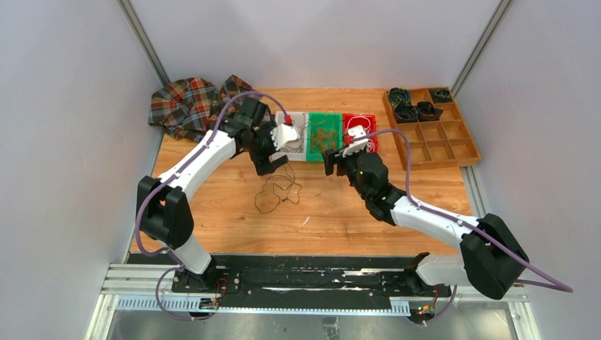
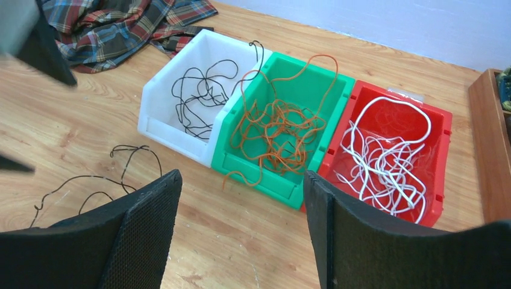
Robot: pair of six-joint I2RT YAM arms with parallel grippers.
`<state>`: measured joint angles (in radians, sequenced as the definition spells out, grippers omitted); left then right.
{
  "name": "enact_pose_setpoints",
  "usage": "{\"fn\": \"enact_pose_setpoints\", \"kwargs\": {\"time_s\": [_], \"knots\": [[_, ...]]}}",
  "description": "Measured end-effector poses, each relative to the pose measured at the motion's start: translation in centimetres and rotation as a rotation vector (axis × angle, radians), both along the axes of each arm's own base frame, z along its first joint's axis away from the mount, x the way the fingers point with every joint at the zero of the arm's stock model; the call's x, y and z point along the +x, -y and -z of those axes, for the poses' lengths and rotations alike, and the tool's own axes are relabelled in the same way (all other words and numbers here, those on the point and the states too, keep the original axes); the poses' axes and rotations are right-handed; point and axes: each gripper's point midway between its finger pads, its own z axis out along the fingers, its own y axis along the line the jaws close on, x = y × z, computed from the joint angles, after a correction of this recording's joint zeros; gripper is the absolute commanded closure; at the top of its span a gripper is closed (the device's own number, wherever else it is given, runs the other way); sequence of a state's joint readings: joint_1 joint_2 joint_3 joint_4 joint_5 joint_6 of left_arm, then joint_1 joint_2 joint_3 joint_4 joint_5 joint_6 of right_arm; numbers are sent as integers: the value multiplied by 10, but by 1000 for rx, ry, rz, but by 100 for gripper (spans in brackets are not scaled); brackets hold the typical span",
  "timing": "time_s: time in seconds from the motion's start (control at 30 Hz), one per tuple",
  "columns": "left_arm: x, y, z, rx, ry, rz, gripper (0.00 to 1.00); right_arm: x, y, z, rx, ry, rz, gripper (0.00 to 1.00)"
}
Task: Untangle the cables
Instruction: Place the cable in the bin, then pick up the cable at the center of the board.
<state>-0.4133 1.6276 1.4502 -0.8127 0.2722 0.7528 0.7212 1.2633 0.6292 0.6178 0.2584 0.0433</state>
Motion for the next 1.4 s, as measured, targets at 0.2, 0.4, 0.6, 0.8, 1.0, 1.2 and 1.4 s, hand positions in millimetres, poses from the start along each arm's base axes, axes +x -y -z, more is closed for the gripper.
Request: {"fn": "enact_pose_setpoints", "kwargs": {"time_s": [0.2,0.4,0.6,0.8,1.0,1.2,1.4], "knots": [[-46,-11,65,33,-187,41,2,2,-5,-3,1,0,-13,28],[-31,-9,86,36,-146,38,13,-3,-3,5,-2,-8,-24,31],[-12,-8,112,70,-127,35,71,-11,3,11,9,-20,-23,40],[-17,-9,95,68,-142,28,99,-14,3,0,34,2,-36,39],[-17,-3,-9,-21,16,51,100,-20,-14,-9,68,18,-127,31],[-43,-4,-97,-122,158,85,100,-28,-53,-25,115,22,-286,24],[-60,-3,-137,-159,204,109,100,-44,-100,-47,157,44,-448,23]]}}
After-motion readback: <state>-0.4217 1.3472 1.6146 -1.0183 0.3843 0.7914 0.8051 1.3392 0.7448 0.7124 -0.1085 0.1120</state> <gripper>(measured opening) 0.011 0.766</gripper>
